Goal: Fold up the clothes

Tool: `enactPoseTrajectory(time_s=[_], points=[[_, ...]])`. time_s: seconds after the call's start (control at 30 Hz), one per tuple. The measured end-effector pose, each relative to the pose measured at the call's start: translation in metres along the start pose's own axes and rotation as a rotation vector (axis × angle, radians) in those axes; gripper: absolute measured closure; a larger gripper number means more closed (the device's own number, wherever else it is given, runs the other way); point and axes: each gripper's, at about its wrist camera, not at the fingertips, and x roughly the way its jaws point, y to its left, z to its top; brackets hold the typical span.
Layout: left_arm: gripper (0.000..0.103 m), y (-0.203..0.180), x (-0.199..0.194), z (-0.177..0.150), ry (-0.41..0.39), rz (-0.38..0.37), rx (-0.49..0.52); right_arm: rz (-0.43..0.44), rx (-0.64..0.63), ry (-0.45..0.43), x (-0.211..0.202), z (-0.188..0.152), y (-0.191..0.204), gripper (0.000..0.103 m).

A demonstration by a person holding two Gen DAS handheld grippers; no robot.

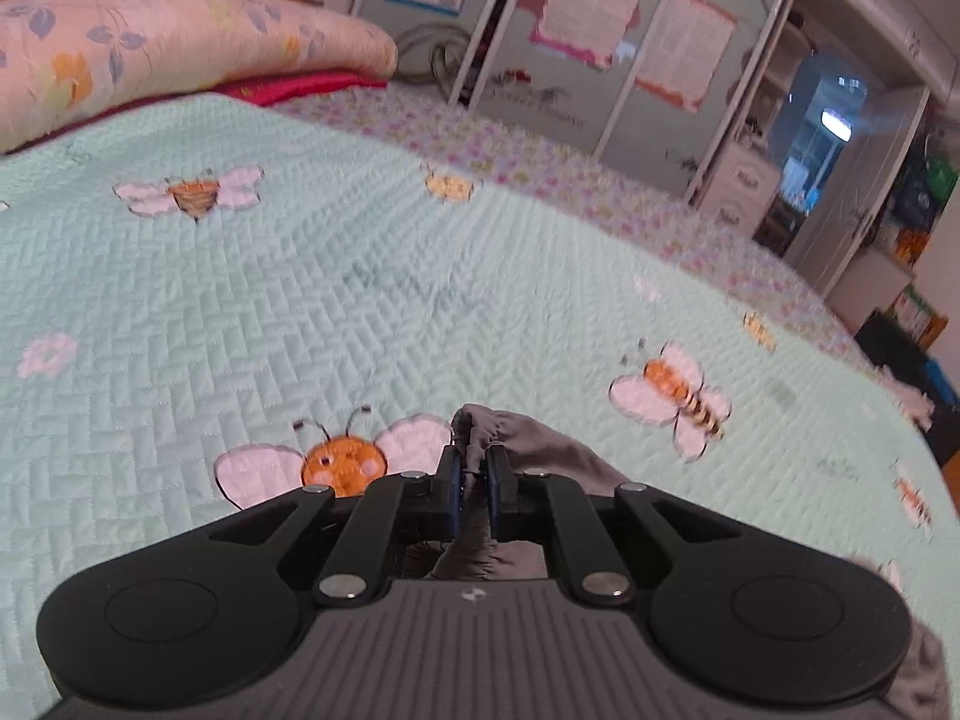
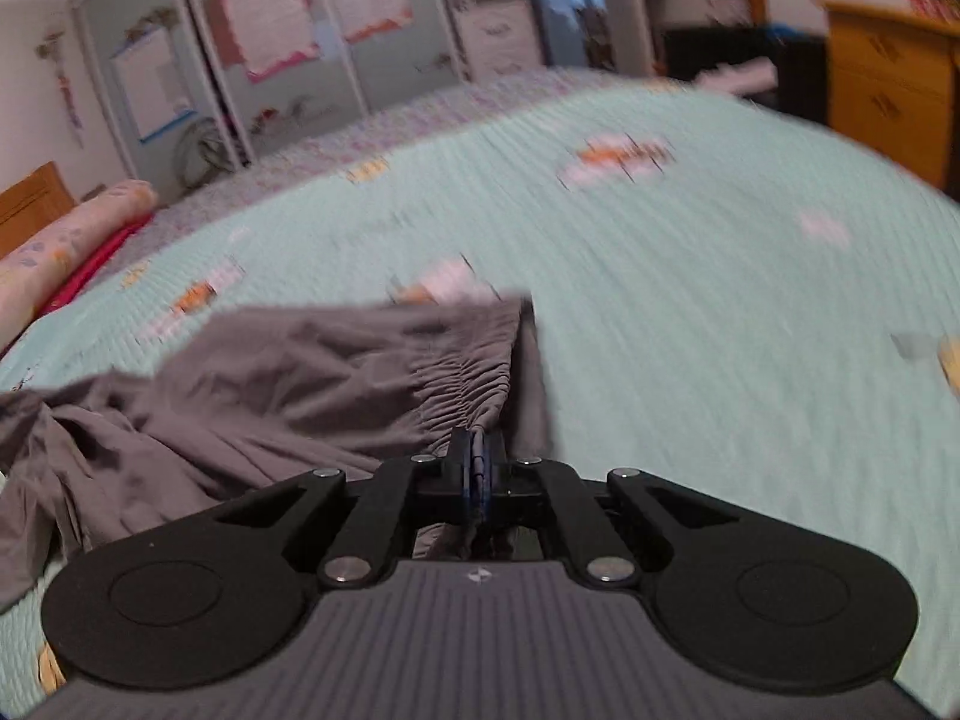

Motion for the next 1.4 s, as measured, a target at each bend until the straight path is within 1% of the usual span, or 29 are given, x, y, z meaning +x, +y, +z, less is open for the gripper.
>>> enactPoseTrajectory(time_s=[0.07, 0.13, 0.3, 0.37, 0.43, 0.53, 0.63, 0.83, 0.9, 1.0, 1.07, 1.17, 1.2, 1.27, 1.33, 1.37, 1.4], points=[[0.095, 0.001, -0.012, 0.010, -0.032, -0.008, -0.011, -0.011, 0.031, 0.016, -0.003, -0.012, -0.007, 0.101], [0.095, 0.003, -0.022, 0.025, -0.065, -0.013, -0.009, -0.012, 0.028, 0.016, -0.004, -0.015, -0.007, 0.100], [0.095, 0.002, -0.032, 0.058, -0.130, 0.050, 0.058, -0.013, 0.018, 0.015, -0.005, -0.023, -0.008, 0.099], [0.095, 0.006, -0.026, 0.067, -0.131, 0.084, 0.074, -0.022, 0.006, 0.012, -0.003, -0.020, -0.005, 0.095], [0.095, 0.012, -0.017, 0.075, -0.126, 0.106, 0.075, -0.032, 0.004, 0.008, -0.002, -0.021, -0.004, 0.094], [0.095, 0.017, -0.007, 0.084, -0.141, 0.160, 0.099, -0.050, 0.001, 0.006, 0.000, -0.021, -0.003, 0.094], [0.095, 0.028, 0.003, 0.096, -0.165, 0.214, 0.096, -0.066, -0.009, 0.012, 0.004, -0.018, -0.001, 0.093], [0.094, 0.057, 0.015, 0.118, -0.205, 0.300, 0.036, -0.097, -0.070, 0.013, 0.013, -0.011, 0.010, 0.089], [0.094, 0.066, 0.024, 0.115, -0.179, 0.328, 0.028, -0.097, -0.074, 0.015, 0.016, -0.010, 0.012, 0.082], [0.094, 0.079, 0.043, 0.097, -0.091, 0.342, 0.030, -0.095, -0.054, 0.017, 0.019, -0.009, 0.011, 0.076], [0.094, 0.090, 0.053, 0.084, -0.034, 0.335, 0.003, -0.100, -0.045, 0.019, 0.018, -0.008, 0.010, 0.073], [0.093, 0.106, 0.065, 0.064, 0.034, 0.342, -0.044, -0.121, -0.039, 0.026, 0.017, -0.007, 0.009, 0.058], [0.092, 0.109, 0.066, 0.059, 0.045, 0.354, -0.045, -0.124, -0.036, 0.030, 0.017, -0.006, 0.008, 0.057], [0.089, 0.120, 0.066, 0.052, 0.061, 0.374, -0.066, -0.122, -0.025, 0.029, 0.015, -0.004, 0.005, 0.056], [0.078, 0.132, 0.063, 0.048, 0.078, 0.378, -0.104, -0.126, -0.015, 0.022, 0.012, -0.002, 0.003, 0.053], [0.076, 0.139, 0.061, 0.047, 0.086, 0.373, -0.125, -0.128, -0.010, 0.019, 0.011, -0.001, 0.002, 0.053], [0.071, 0.143, 0.056, 0.045, 0.088, 0.371, -0.137, -0.130, -0.007, 0.015, 0.011, 0.000, 0.001, 0.052]])
